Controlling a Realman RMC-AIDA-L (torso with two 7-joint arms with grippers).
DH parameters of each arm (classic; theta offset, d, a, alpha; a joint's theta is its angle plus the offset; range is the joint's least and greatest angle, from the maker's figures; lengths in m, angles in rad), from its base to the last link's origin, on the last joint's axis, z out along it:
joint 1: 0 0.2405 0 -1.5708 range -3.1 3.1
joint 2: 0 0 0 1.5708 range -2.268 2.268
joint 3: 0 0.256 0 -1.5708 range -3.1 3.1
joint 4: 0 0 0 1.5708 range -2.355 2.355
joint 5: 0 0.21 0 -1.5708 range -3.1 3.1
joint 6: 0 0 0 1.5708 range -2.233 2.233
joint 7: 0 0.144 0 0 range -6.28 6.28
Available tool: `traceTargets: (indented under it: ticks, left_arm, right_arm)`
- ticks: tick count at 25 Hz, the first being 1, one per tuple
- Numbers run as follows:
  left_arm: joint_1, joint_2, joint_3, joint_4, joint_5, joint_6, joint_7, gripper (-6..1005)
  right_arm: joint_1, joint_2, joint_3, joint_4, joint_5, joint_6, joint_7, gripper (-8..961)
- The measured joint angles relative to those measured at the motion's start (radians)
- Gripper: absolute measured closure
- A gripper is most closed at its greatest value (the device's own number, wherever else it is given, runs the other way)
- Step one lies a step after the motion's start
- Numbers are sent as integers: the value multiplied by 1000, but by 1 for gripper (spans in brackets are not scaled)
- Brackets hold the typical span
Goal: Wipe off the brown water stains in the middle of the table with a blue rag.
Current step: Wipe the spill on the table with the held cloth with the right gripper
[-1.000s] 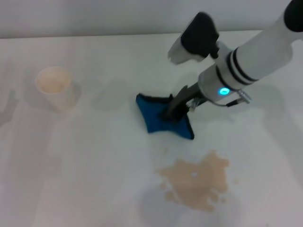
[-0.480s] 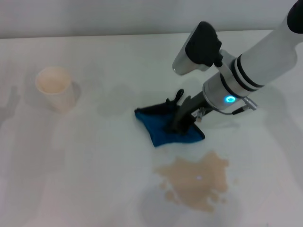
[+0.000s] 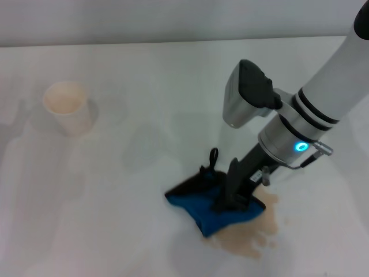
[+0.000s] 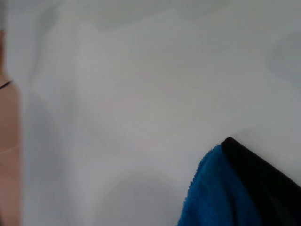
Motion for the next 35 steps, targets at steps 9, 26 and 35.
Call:
traceTargets:
  ticks: [9, 26, 35]
  left_arm:
    - [-15, 0, 3, 0, 0, 20, 5, 118]
    - [-26, 2, 0, 14, 0, 36, 7, 122]
    - [-26, 2, 0, 22, 0, 48, 7, 122]
  right_arm:
    - [-1, -4, -5, 53, -41, 144, -38, 868]
    - [12, -9, 238, 0, -324, 34, 36, 873]
    - [15, -5, 252, -35, -403, 37, 46, 881]
